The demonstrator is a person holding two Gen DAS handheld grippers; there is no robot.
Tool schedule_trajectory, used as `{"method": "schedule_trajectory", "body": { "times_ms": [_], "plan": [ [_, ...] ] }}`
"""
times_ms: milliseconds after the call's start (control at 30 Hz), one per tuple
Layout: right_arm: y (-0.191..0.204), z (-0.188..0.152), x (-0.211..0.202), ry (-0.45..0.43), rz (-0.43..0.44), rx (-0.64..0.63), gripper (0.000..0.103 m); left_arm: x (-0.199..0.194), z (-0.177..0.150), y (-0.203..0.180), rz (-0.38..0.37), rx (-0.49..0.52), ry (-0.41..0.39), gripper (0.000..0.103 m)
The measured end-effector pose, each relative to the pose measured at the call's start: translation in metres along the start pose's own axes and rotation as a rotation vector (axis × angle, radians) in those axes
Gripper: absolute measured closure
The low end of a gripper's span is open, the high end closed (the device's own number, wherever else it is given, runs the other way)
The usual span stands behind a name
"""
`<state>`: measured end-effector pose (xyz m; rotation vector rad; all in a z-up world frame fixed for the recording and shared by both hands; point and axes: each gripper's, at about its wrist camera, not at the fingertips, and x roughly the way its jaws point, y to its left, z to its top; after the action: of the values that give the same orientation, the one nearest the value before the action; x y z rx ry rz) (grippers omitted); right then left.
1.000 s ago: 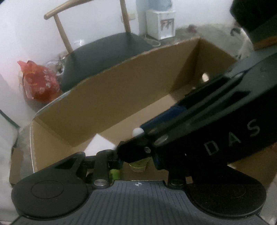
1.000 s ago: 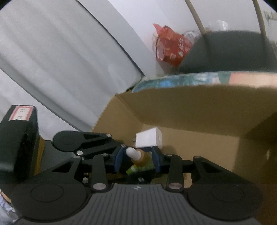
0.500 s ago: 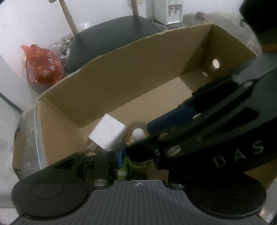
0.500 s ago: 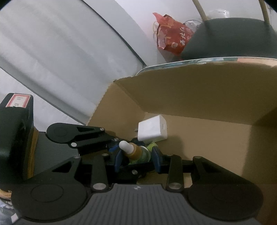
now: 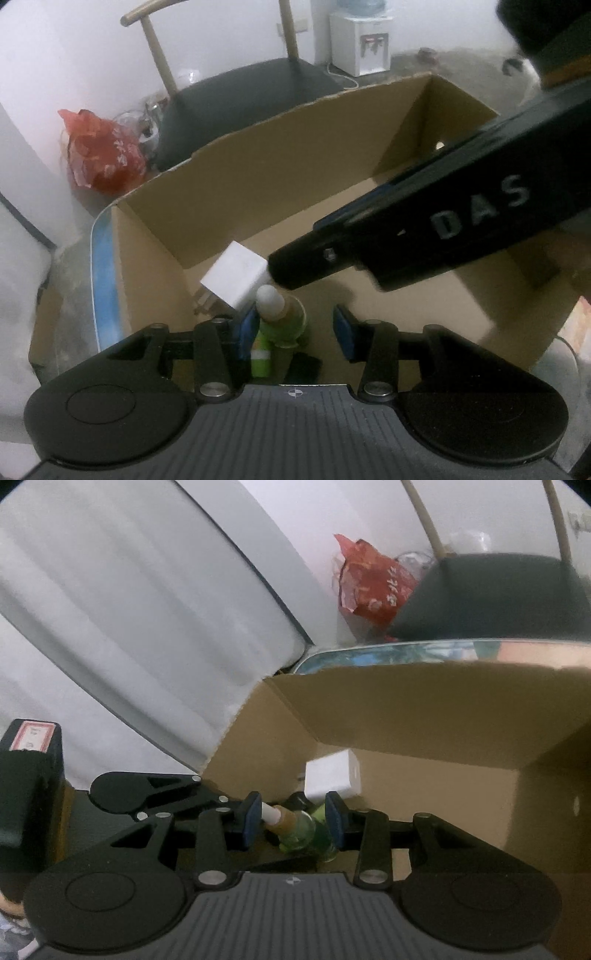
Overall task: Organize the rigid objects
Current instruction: 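Open the right tool to release the dropper bottle in the box, then move the right tool back to the dark green round jar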
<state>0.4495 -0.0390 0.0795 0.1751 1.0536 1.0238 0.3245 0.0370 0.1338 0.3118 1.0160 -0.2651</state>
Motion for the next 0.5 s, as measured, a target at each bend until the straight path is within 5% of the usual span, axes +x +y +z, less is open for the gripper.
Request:
{"method": "schedule_trajectory", "body": {
  "times_ms": [167, 233, 333, 500],
  "plan": [
    [0.007, -0.008, -0.009, 0.003, -0.016, -0.012, 0.062, -0.008, -0.009, 0.002, 0.032, -0.055, 0.03, 0.055],
    [0.009, -0.01, -0.017, -0.015, -0.016, 0.0, 0.062, -0.018, -0.015, 0.004, 0.066, -0.081, 0.004, 0.041],
    [0.014, -0.016, -0.037, -0.038, -0.005, 0.021, 0.062, -0.045, -0.029, 0.007, 0.073, -0.135, -0.073, 0.041],
    [0.037, -0.047, -0.089, -0.121, 0.005, -0.077, 0.061, -0.114, -0.086, -0.016, 0.055, -0.148, -0.318, 0.033]
  ]
}}
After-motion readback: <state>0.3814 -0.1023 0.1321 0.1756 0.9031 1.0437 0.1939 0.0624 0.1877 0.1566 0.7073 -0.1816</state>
